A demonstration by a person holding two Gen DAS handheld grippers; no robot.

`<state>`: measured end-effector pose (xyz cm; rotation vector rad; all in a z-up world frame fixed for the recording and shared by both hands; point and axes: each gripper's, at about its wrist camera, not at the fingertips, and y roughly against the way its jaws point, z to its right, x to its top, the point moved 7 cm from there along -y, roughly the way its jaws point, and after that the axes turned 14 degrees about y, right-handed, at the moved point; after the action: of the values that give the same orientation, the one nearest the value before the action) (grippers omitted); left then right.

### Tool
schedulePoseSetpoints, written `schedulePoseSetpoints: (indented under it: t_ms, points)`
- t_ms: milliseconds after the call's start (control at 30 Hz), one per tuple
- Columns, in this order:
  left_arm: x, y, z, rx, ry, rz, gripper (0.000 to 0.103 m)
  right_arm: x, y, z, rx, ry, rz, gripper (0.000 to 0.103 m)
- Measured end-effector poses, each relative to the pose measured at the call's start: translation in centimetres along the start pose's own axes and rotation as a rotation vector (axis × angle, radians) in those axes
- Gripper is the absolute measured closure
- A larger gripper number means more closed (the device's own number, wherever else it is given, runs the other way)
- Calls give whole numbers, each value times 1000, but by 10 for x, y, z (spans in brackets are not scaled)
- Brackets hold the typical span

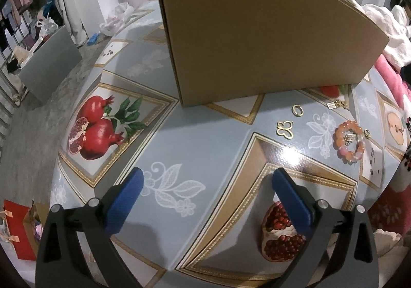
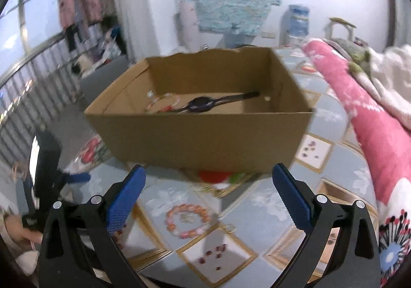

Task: Organize jewelry
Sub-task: 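Move the right gripper toward the pink bead bracelet and gold rings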

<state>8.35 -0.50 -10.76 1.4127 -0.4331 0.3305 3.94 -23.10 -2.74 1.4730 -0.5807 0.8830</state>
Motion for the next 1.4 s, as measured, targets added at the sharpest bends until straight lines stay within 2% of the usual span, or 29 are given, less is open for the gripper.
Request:
schedulePoseSetpoints:
  t_ms: [100, 200, 267, 400, 533, 667, 700, 867, 933, 1200, 1400]
  points:
    - [-2, 1, -1, -3, -3, 0, 4, -7, 9, 36, -34, -83, 40, 8]
    - [-3, 3, -1, -11, -10, 14, 4, -15, 11, 46, -17, -66, 21, 8]
    - [-4, 4, -1, -18, -18, 29, 4, -23, 12, 41, 9, -45, -8, 9]
    - [-5, 11, 0, -46, -39, 65, 4, -35, 9, 19, 122, -63, -80, 10]
    - [-2, 30, 8, -117, -76, 144, 5, -45, -2, -12, 215, -92, -155, 21]
    - [4, 42, 16, -180, -105, 189, 8, -44, -10, -29, 220, -47, -203, 32]
    - [6, 44, 18, -192, -113, 194, 10, -42, -10, -31, 226, -39, -206, 33]
    - [12, 45, 22, -261, -122, 190, 20, -46, -11, -42, 259, 8, -265, 55]
    - [12, 43, 24, -297, -126, 178, 29, -51, -14, -45, 252, 33, -301, 59]
    - [7, 47, 56, -399, -223, 167, 45, -58, -14, -42, 242, 46, -345, 72]
    - [6, 46, 60, -400, -228, 156, 49, -68, -5, -36, 248, 49, -373, 79]
